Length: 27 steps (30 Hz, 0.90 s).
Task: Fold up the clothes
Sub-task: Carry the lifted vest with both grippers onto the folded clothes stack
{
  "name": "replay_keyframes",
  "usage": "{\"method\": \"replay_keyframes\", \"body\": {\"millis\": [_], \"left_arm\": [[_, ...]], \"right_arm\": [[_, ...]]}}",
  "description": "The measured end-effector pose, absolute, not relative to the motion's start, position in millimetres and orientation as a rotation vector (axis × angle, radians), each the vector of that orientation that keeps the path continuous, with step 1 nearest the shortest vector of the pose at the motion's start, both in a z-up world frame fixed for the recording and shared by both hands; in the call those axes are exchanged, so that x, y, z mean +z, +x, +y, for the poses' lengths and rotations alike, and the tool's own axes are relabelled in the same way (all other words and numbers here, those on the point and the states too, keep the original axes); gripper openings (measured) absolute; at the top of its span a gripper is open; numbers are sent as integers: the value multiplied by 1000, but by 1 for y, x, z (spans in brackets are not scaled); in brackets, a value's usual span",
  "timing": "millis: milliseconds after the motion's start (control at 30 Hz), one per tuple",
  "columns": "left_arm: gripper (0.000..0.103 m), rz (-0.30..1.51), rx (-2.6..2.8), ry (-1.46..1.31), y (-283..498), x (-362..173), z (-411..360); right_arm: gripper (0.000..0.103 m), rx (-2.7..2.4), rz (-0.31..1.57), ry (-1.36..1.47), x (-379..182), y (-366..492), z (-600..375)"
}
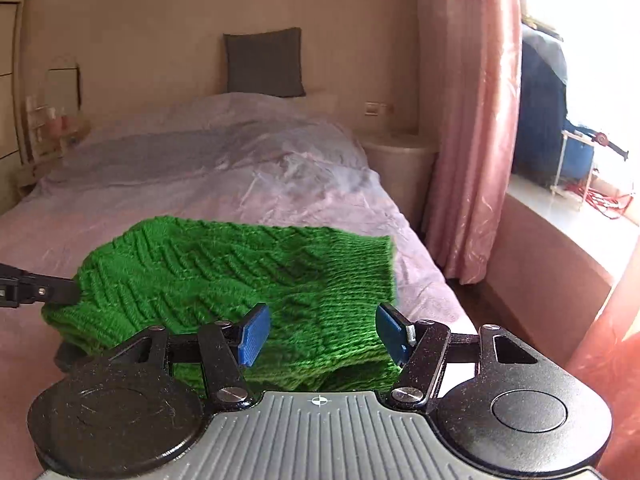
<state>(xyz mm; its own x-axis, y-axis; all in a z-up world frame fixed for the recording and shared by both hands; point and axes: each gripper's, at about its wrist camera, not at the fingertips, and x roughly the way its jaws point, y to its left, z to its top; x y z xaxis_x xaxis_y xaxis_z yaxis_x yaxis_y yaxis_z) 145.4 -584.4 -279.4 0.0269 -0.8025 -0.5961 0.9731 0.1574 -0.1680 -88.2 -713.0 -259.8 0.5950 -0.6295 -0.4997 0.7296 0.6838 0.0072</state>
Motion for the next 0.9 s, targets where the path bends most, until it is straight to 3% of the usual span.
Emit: {"method": "replay_keyframes", "body": {"millis": [133,433,633,900], "left_arm": [[0,643,-1400,320,144,-295,-581],[3,580,-1369,291,141,-312,-580],[2,590,-1370,270,144,-279,-575],[3,567,-1372,246,167,-253,-622]], "right_arm": [[57,-768,545,176,-294,-80,-709],[58,-767,553,122,-327,-75,-711],[58,-765,576,195,-292,-77,-715],[57,-816,441,243,-245,-60,-750]]}}
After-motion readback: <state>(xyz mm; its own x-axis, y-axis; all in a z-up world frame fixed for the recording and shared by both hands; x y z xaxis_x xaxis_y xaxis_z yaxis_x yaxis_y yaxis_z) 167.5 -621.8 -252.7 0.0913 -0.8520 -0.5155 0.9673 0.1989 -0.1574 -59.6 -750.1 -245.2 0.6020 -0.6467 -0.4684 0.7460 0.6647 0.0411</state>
